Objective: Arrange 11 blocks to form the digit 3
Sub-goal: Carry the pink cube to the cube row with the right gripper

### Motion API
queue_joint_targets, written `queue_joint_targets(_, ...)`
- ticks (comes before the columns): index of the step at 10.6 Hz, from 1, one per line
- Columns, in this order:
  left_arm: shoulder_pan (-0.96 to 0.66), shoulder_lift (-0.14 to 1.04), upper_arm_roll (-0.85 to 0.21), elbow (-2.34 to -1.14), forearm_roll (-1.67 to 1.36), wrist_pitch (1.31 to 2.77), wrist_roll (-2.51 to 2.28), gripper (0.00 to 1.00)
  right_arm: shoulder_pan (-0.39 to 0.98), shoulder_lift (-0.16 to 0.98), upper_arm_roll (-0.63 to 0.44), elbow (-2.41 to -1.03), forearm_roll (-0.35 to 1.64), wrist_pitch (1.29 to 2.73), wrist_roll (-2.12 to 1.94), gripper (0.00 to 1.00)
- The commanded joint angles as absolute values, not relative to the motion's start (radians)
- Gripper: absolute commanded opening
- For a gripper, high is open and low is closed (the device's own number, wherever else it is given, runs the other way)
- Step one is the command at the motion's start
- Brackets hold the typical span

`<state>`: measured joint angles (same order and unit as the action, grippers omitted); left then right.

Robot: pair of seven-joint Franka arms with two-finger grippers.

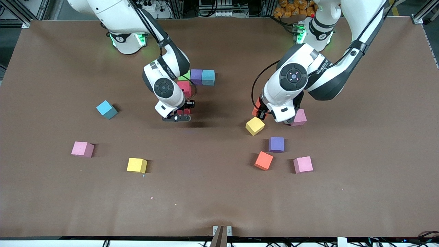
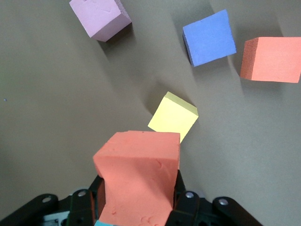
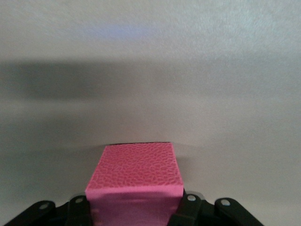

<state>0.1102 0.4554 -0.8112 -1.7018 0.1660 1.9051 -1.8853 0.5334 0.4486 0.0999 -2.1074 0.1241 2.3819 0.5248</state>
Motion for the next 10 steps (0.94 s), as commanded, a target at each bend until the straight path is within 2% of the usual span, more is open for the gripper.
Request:
queue_joint_targets(1, 0.117, 0.445, -0.815, -1.694, 0.144, 1.885, -1.861, 0.0, 0.552, 0.44, 0.098, -2.143, 0.14, 2.401, 0.554, 0.17)
queue_joint_targets(10, 0.12, 0.445, -0.815, -1.694, 0.146, 1.884, -1.861, 0.0, 0.58, 0.4, 0.097, -2.184, 0.138, 2.388, 0.583, 0.17)
